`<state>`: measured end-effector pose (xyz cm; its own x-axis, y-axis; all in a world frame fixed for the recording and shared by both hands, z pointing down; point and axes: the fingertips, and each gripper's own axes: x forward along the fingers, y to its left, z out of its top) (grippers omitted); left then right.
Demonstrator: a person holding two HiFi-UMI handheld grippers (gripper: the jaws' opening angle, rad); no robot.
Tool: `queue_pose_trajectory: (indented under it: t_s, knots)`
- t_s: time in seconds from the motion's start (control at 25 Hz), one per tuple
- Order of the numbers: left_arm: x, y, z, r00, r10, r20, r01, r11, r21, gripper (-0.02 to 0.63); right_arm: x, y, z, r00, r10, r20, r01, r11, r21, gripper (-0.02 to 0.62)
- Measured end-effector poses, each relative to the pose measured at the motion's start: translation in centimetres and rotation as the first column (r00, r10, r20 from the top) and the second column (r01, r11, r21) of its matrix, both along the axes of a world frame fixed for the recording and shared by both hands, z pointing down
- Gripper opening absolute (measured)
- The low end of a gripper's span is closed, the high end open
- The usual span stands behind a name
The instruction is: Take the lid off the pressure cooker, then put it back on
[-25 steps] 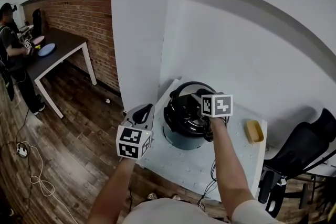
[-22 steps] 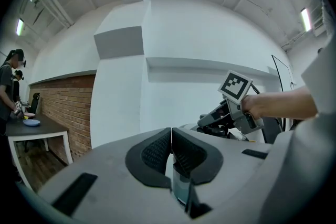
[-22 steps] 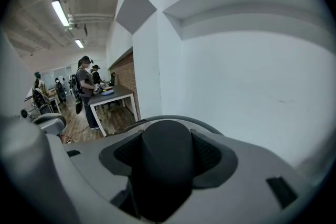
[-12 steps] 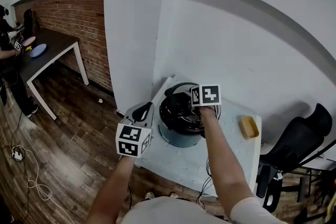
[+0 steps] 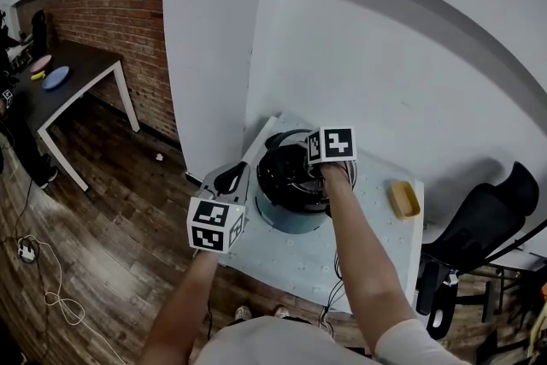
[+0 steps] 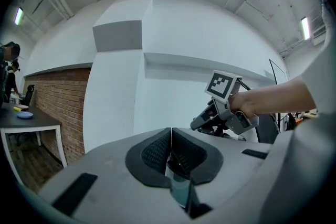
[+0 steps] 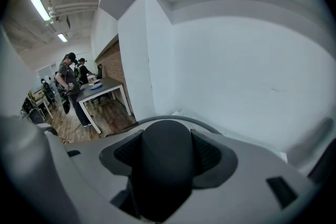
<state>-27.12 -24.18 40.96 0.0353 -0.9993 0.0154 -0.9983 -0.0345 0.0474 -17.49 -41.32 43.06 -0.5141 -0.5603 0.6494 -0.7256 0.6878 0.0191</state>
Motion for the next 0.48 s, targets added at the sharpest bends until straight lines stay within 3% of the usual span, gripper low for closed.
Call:
queue_pose_trajectory:
  t_s: [0.48]
  knots:
    - [0.92, -0.79, 0.99, 0.999, 0.026, -0.021, -0.027, 1.000, -0.012, 0.014, 0.06, -0.07, 0.14, 1.000, 0.020, -0.008, -0.020, 1.000, -0.007, 0.276]
